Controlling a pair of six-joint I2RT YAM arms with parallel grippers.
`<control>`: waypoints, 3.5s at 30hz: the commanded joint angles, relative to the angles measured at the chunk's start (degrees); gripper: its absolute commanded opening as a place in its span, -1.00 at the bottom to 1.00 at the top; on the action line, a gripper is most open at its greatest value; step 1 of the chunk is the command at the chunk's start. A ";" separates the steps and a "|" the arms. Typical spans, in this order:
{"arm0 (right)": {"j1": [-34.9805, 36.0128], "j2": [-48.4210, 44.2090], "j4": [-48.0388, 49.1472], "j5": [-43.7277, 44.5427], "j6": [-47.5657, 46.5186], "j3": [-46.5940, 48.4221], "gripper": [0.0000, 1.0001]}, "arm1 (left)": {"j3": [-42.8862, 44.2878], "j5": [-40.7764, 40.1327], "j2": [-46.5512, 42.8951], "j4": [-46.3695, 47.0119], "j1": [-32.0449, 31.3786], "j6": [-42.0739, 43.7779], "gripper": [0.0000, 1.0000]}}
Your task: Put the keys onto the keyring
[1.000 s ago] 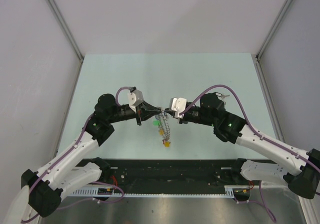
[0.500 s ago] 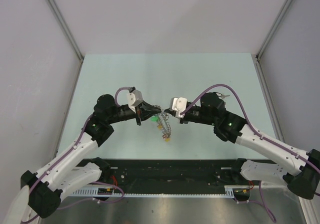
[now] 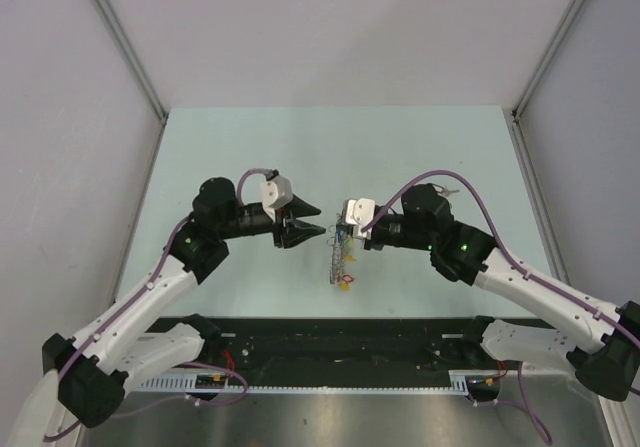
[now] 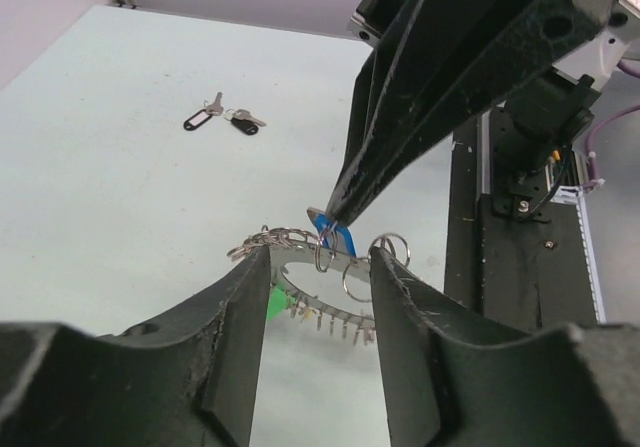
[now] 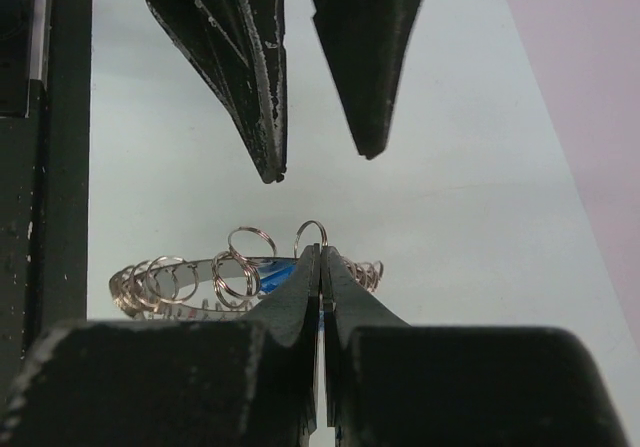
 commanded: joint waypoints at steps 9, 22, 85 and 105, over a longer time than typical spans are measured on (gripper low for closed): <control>1.07 0.61 -0.35 -1.53 -2.76 3.61 -1.00 | 13.37 9.90 11.14 -17.22 0.11 12.63 -0.11; 2.21 0.53 -0.88 -0.83 -3.02 4.05 -1.00 | 16.63 13.34 17.31 -23.75 -1.13 16.24 -0.44; 1.68 3.42 8.35 -0.74 2.52 -1.66 -1.00 | -4.90 -11.97 -2.99 23.36 1.42 -16.62 -0.99; -1.22 7.47 16.61 -4.17 5.07 -1.75 -1.00 | -9.47 -11.62 -4.04 32.50 1.42 -20.93 -0.99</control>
